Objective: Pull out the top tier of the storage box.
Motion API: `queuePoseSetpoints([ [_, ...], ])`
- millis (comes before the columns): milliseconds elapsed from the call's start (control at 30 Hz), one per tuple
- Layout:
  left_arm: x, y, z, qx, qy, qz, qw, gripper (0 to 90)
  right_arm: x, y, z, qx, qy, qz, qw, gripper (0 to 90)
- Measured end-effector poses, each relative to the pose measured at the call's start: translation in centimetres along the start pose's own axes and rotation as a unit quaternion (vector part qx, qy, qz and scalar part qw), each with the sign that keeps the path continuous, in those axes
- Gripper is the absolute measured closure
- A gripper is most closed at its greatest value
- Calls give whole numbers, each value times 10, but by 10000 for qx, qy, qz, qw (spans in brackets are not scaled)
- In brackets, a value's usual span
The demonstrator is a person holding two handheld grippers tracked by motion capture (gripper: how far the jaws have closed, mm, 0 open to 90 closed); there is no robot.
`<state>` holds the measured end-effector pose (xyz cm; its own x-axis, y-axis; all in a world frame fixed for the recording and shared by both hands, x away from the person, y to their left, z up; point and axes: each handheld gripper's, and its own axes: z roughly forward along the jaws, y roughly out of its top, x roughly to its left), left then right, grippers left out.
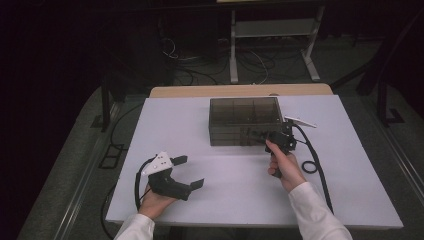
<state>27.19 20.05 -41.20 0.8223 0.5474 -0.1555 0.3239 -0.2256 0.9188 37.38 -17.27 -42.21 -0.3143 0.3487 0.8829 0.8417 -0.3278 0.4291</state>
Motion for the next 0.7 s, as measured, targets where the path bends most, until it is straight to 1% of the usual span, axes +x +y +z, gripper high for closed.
queuePoseSetpoints([
  [33,0,0,0,0,0,0,10000,0,0,0,0,0,0,0,10000,4],
  [67,0,0,0,-1,2,0,10000,0,0,-1,1,-79,11,117,9999,4],
  [167,0,0,0,4,1,2,10000,0,-1,-2,3,-205,64,307,9993,4],
  [233,0,0,0,12,-6,10,10000,0,-2,-3,5,-296,57,408,9987,4],
  [367,0,0,0,21,-14,12,10000,0,-2,-4,7,-408,-42,597,9974,4],
  [467,0,0,0,19,-15,8,10000,0,-2,-4,9,-527,-80,676,9963,4],
  [500,0,0,0,19,-15,8,10000,0,-2,-4,9,-556,-89,728,9958,4],
  [533,0,0,0,20,-13,8,10000,0,-2,-4,9,-556,-89,728,9958,4],
  [567,0,0,0,23,-15,13,10000,0,-2,-5,11,-608,-83,801,9949,4],
  [700,-1,0,0,23,-20,29,10000,0,-2,-6,12,-641,-138,889,9939,4],
])
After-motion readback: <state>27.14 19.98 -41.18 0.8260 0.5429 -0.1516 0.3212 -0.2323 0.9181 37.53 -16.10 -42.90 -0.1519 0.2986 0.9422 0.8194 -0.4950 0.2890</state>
